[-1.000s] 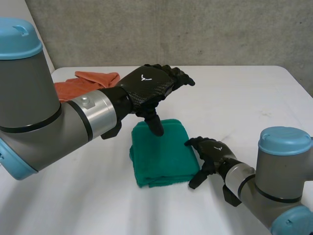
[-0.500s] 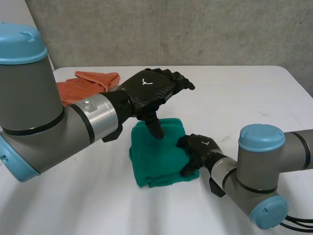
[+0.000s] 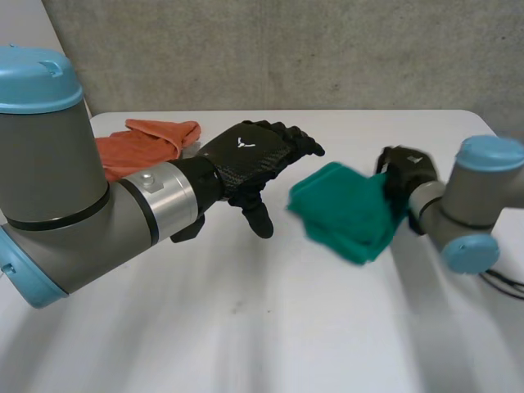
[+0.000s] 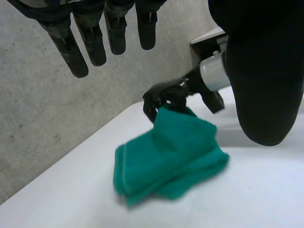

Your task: Fold the laundry.

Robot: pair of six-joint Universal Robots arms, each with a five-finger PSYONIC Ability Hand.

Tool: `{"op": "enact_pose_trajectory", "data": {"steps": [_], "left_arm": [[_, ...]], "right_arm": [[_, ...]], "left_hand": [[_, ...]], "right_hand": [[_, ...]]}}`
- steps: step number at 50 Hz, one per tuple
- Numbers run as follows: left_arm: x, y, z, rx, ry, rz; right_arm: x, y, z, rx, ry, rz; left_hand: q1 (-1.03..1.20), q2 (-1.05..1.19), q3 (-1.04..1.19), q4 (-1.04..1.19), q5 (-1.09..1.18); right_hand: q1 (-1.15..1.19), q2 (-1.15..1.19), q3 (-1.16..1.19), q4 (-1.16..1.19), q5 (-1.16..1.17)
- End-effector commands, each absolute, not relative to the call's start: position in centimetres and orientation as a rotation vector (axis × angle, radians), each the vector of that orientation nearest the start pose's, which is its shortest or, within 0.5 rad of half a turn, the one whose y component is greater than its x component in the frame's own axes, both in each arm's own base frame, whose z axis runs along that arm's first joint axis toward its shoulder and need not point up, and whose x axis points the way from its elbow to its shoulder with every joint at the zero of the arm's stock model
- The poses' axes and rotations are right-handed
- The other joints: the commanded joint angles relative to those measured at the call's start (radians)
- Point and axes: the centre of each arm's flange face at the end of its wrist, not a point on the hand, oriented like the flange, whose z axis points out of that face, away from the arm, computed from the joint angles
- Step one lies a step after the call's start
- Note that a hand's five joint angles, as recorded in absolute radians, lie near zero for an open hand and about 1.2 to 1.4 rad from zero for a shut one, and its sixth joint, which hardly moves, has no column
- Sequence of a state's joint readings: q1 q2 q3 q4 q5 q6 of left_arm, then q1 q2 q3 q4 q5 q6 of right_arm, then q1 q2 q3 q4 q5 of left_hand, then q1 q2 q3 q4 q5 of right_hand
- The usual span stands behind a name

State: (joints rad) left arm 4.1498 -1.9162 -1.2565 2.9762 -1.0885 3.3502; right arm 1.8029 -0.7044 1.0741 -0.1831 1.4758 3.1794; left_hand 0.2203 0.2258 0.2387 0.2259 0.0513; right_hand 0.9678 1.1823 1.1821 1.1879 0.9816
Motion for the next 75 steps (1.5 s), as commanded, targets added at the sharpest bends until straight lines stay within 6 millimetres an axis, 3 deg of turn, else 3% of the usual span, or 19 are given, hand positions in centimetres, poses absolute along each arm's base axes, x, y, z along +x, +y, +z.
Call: {"op": "enact_pose_trajectory", "data": {"steps": [1,6,10,23,24,25,28,29,35,42,50,54,57,61,62,66,69,73,75], "left_arm": [[-33.9,-21.2,27.5,-1.127,-1.698,1.537],[-34.0,-21.3,27.2,-1.126,-1.704,1.53],[-34.1,-21.4,27.0,-1.126,-1.708,1.522],[-34.6,-21.7,26.8,-1.116,-1.728,1.537],[-34.7,-21.6,26.7,-1.117,-1.727,1.537],[-34.9,-21.5,26.6,-1.122,-1.723,1.531],[-35.1,-21.3,26.7,-1.123,-1.719,1.529],[-35.1,-21.3,26.6,-1.125,-1.719,1.527],[-35.0,-21.3,26.5,-1.12,-1.729,1.526],[-34.9,-21.1,26.6,-1.12,-1.731,1.525],[-34.8,-20.9,26.7,-1.119,-1.731,1.527],[-34.4,-20.7,27.3,-1.114,-1.724,1.545],[-33.9,-20.7,28.2,-1.1,-1.717,1.577],[-33.1,-21.8,28.8,-1.056,-1.749,1.646],[-32.9,-22.2,28.8,-1.043,-1.76,1.665],[-31.6,-24.6,29.5,-0.959,-1.793,1.803],[-30.2,-26.9,29.9,-0.901,-1.806,1.926],[-27.5,-30.8,30.1,-0.835,-1.825,2.067],[-25.5,-33.3,29.4,-0.833,-1.87,2.131]], "right_arm": [[19.3,-47.9,13.3,-0.208,2.276,-1.996],[13.8,-52.5,13.9,-0.003,2.307,-2.172],[10.7,-54.4,14.1,0.085,2.288,-2.265],[5.8,-55.2,11.8,0.196,2.368,-2.28],[5.2,-55.3,11.8,0.196,2.375,-2.282],[5.0,-55.3,11.8,0.191,2.383,-2.278],[4.5,-55.0,11.5,0.13,2.461,-2.255],[4.2,-54.9,11.5,0.115,2.49,-2.248],[1.4,-53.8,12.3,-0.015,2.735,-2.157],[1.2,-52.8,14.7,-0.405,2.938,-2.128],[-1.1,-52.2,21.2,-0.734,3.061,-2.347],[-0.6,-52.1,26.5,-0.73,2.91,-2.645],[0.5,-51.6,28.6,-0.677,2.808,-2.728],[6.8,-50.3,31.0,-0.653,2.505,-2.748],[9.8,-49.5,31.5,-0.673,2.388,-2.698],[15.6,-46.9,29.5,-0.746,2.241,-2.414],[18.5,-44.3,28.0,-0.793,2.198,-2.224],[24.5,-36.5,26.1,-0.976,2.082,-1.945],[26.0,-34.5,24.7,-1.03,2.064,-1.871]], "left_hand": [[0.017,0.011,-0.002,0.011,0.011],[0.017,0.011,-0.002,0.011,0.011],[0.017,0.011,-0.002,0.011,0.011],[0.017,0.011,-0.002,0.011,0.011],[0.017,0.011,-0.002,0.011,0.011],[0.02,0.014,0.001,0.014,0.014],[0.017,0.011,-0.002,0.011,0.011],[0.017,0.011,-0.002,0.011,0.011],[0.017,0.011,-0.002,0.011,0.011],[0.017,0.011,-0.002,0.011,0.011],[0.014,0.008,-0.005,0.008,0.008],[0.008,0.002,-0.01,0.002,0.002],[0.005,-0.001,-0.013,-0.001,-0.001],[-0.001,-0.006,-0.019,-0.006,-0.006],[-0.004,-0.009,-0.022,-0.009,-0.009],[-0.027,-0.033,-0.046,-0.033,-0.033],[-0.033,-0.039,-0.052,-0.039,-0.039],[-0.042,-0.048,-0.06,-0.048,-0.048],[-0.042,-0.048,-0.06,-0.048,-0.048]], "right_hand": [[0.428,0.214,0.214,0.208,0.24],[0.428,0.214,0.214,0.208,0.24],[0.428,0.214,0.214,0.208,0.24],[0.428,0.214,0.214,0.208,0.24],[0.374,0.16,0.16,0.154,0.186],[0.098,-0.117,-0.117,-0.122,-0.091],[-0.678,-0.892,-0.892,-0.898,-0.866],[-0.793,-1.008,-1.008,-1.013,-0.982],[-0.793,-1.008,-1.008,-1.013,-0.982],[-0.793,-1.008,-1.008,-1.013,-0.982],[-0.793,-1.008,-1.008,-1.013,-0.982],[-0.793,-1.008,-1.008,-1.013,-0.982],[-0.793,-1.008,-1.008,-1.013,-0.982],[-0.793,-1.008,-1.008,-1.013,-0.982],[-0.793,-1.008,-1.008,-1.013,-0.982],[-0.793,-1.008,-1.008,-1.013,-0.982],[-0.793,-1.008,-1.008,-1.013,-0.982],[-0.793,-1.008,-1.008,-1.013,-0.982],[-0.793,-1.008,-1.008,-1.013,-0.982]]}}
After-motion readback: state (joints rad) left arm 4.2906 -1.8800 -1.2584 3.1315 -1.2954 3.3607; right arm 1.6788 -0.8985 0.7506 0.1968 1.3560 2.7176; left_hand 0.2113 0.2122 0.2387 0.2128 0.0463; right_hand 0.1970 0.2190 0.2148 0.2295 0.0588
